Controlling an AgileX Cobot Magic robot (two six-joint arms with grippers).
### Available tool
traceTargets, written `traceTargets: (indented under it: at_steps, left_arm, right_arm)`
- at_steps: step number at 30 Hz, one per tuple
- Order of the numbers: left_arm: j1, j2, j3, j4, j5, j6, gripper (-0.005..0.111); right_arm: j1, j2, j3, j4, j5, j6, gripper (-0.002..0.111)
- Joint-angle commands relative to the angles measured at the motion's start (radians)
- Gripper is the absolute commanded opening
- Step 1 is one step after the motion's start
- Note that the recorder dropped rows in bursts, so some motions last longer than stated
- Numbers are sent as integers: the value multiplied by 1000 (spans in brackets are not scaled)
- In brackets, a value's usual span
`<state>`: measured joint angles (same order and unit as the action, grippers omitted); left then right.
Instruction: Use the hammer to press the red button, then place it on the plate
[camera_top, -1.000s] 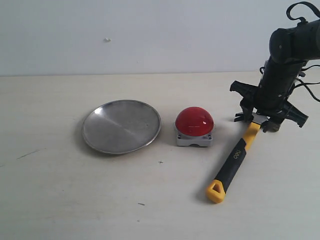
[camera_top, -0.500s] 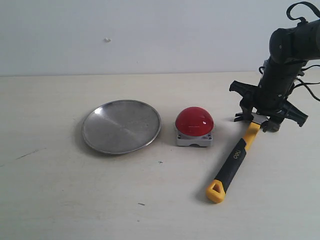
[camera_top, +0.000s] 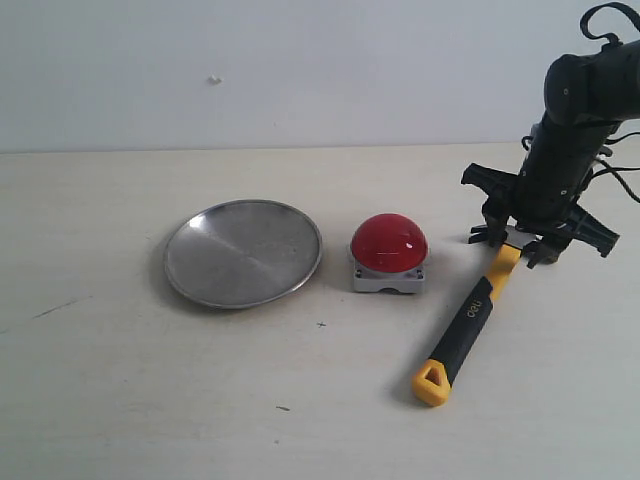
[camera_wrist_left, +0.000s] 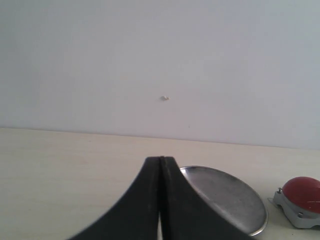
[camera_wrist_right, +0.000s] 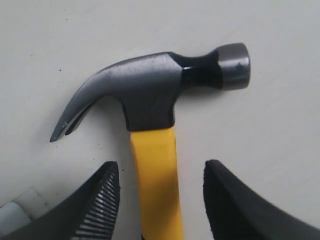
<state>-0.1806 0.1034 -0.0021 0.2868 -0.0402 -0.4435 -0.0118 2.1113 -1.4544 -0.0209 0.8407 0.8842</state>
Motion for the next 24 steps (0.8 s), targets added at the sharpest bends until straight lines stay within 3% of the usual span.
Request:
traceTargets:
  at_steps: [1, 24]
  left_arm:
    - [-8, -5, 2, -6, -1, 3, 0]
    - [-8, -5, 2, -6, -1, 3, 0]
  right_arm:
    - [-3, -1, -9, -3, -8, -8, 51]
    - [-3, -1, -9, 6, 11, -47, 51]
